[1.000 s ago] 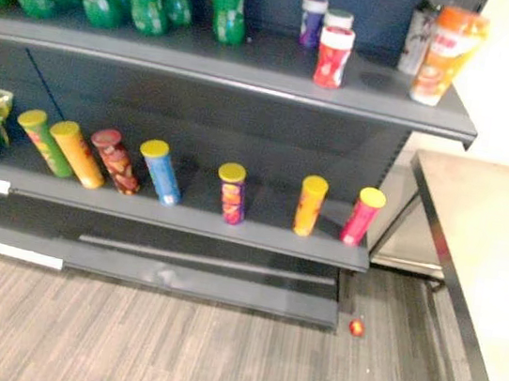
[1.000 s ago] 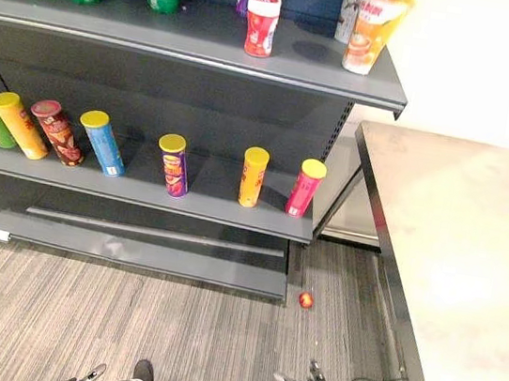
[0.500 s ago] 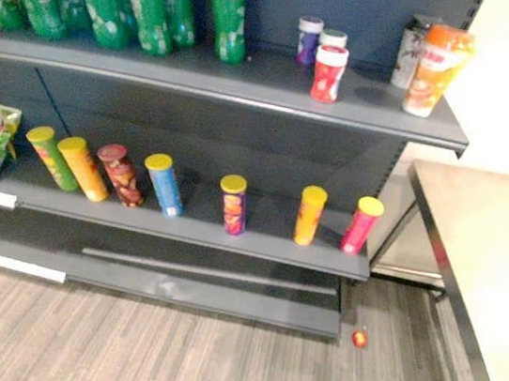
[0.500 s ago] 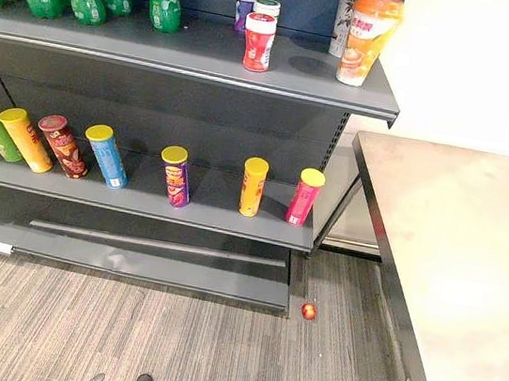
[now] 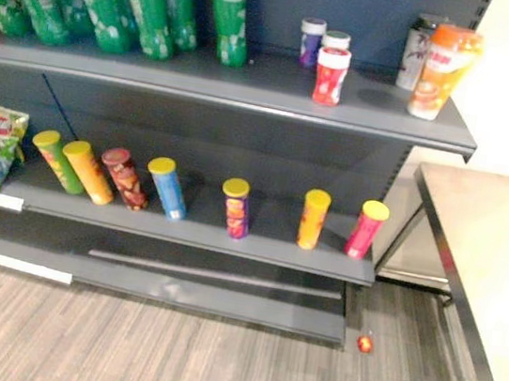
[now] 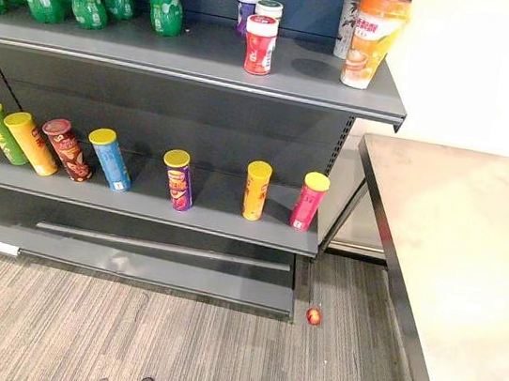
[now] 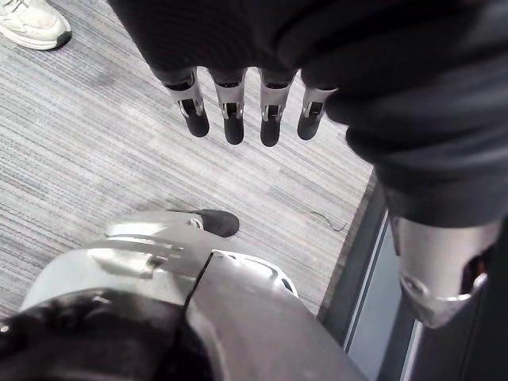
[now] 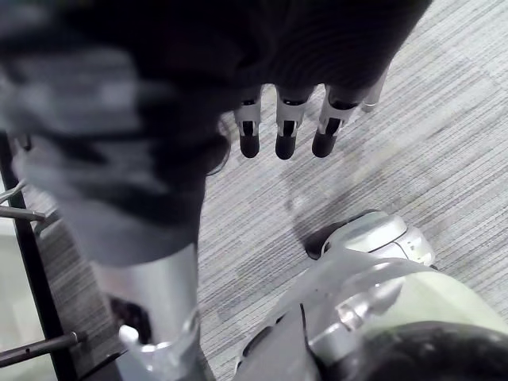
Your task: Put the gum and the chips on the shelf.
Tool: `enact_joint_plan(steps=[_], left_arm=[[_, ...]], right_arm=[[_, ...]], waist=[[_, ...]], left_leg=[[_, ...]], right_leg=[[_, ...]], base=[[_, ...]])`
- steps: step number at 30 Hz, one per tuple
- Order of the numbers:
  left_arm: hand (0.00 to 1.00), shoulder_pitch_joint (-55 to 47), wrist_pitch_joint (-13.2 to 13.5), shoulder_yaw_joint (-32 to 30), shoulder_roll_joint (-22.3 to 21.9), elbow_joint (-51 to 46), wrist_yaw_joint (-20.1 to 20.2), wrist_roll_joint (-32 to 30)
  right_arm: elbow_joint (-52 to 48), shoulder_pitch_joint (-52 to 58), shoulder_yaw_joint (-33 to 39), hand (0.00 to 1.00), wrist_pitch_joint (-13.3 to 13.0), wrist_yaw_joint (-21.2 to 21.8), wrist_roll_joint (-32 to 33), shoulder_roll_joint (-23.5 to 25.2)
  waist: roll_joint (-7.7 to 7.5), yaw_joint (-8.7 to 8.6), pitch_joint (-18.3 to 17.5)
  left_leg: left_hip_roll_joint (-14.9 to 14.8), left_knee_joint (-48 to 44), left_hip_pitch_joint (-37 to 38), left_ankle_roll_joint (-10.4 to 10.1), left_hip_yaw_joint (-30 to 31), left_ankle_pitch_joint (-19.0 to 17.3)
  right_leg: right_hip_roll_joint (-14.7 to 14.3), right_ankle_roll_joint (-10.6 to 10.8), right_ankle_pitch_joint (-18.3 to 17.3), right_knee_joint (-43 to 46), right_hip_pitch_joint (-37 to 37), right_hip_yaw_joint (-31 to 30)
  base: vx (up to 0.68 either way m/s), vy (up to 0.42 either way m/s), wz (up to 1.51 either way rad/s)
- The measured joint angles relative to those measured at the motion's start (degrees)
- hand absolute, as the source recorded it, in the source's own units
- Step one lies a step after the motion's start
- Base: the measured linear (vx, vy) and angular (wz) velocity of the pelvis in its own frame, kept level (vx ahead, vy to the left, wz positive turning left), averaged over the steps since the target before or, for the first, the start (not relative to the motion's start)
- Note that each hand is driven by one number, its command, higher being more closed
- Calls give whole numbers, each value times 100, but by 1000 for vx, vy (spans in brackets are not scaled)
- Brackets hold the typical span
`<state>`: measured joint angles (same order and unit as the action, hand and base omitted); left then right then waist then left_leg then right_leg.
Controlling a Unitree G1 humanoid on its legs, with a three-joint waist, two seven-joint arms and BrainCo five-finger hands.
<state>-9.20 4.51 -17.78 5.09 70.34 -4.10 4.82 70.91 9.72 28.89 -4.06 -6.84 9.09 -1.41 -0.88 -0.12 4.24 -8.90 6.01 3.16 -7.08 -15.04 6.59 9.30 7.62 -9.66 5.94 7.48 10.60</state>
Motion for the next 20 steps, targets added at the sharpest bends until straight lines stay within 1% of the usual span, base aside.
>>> enact_joint_plan(steps=[5, 7, 20], left_arm=[[0, -10, 2, 89, 18, 19, 18, 128], [0, -10, 8, 171, 35, 18, 18, 130], [0, -10, 32, 235, 52, 24, 29, 129]], right_arm=[[0, -2, 0, 0, 1, 18, -2, -1], [0, -2, 0, 0, 1, 34, -3, -2], [1, -12, 3, 0, 2, 44, -6, -7]], waist=[[-3, 2, 0], [-4, 2, -1], [-13, 0, 7]], left_leg=[[4, 0, 0, 1, 16, 0], [4, 0, 0, 0, 17, 0], [15, 0, 0, -3, 107, -3]], right_leg=[[4, 1, 0, -1, 9, 13], [4, 1, 0, -2, 10, 15], [2, 2, 0, -83, 113, 128]], base=[[0, 0, 0], [0, 0, 0], [6, -5, 3]])
